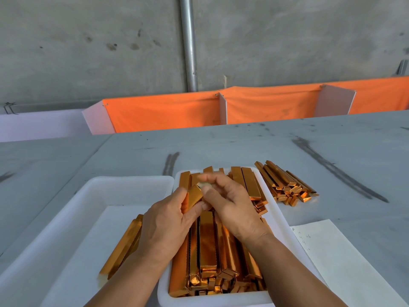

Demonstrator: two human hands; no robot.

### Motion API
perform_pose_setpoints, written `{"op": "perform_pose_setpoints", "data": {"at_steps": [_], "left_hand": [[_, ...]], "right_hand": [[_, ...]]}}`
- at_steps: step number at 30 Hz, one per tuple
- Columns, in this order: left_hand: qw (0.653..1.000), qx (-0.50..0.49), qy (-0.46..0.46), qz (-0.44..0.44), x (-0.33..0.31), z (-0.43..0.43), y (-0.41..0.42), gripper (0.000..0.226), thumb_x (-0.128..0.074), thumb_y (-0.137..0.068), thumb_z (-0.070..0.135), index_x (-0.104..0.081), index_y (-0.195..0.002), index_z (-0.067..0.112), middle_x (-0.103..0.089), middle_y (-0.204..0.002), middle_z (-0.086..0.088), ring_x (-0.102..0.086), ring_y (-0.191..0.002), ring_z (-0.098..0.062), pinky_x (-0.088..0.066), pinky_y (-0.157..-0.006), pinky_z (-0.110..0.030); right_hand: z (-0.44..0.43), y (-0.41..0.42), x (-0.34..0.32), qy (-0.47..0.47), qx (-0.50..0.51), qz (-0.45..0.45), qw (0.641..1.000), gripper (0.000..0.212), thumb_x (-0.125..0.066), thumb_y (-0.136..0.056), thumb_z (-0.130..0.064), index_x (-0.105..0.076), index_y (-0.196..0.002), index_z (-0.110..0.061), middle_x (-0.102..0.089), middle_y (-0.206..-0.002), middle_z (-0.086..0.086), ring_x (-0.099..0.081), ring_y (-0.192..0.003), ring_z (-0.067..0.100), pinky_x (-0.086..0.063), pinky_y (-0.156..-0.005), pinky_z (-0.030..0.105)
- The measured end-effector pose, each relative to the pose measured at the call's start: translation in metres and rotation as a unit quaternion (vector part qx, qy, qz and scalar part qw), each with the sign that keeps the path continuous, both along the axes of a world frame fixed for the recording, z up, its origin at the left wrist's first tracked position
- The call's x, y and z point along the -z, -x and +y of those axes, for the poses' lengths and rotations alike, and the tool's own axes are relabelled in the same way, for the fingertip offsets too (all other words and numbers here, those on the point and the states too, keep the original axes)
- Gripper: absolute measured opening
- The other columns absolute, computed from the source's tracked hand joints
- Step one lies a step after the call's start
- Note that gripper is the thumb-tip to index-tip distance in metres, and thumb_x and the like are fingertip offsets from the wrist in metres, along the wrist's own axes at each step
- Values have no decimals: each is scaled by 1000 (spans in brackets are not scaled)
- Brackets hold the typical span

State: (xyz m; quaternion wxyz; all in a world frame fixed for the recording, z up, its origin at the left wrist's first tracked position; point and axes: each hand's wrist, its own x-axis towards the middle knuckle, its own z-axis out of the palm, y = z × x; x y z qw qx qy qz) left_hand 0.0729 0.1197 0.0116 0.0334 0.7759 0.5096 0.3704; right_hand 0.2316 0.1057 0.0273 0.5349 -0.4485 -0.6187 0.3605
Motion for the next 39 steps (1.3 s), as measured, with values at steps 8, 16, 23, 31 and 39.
{"op": "perform_pose_setpoints", "data": {"at_steps": [8,16,23,31,39], "left_hand": [[999,16,-28,-1,0,-2,-2,48,-36,-78,86,-33,-71,39,-36,-51,12,-44,-44,-6,-29,-44,-13],[1000,14,-10,4,0,-1,0,42,-42,-77,81,-33,-71,41,-37,-52,13,-41,-45,-4,-27,-46,-13],[1000,10,-2,19,0,-1,-1,45,-43,-75,77,-36,-72,33,-37,-54,10,-40,-47,-5,-27,-47,-16],[1000,15,-3,18,-3,-4,-1,43,-43,-75,78,-32,-69,36,-31,-51,12,-36,-43,-4,-23,-45,-13],[1000,9,-7,28,-3,-4,-2,43,-44,-75,76,-29,-68,36,-29,-51,12,-34,-43,-5,-23,-46,-13]], "right_hand": [[6,-7,-5,120,24,154,980,26,-46,-103,-18,-71,-100,-22,-67,-69,-2,-48,-41,13,-42,-42,22],[4,-5,-3,103,-33,131,985,13,-66,-94,-27,-73,-90,-16,-66,-84,8,-51,-49,6,-42,-44,19],[6,-4,-1,75,-25,126,989,3,-71,-89,-15,-71,-87,-15,-60,-69,3,-51,-53,11,-43,-45,21],[7,-5,-1,67,-13,138,988,9,-68,-92,-13,-70,-84,-13,-65,-73,21,-49,-43,13,-43,-44,19],[8,-4,1,44,2,110,993,10,-69,-92,-14,-70,-82,-16,-60,-59,3,-50,-44,13,-44,-45,21]]}}
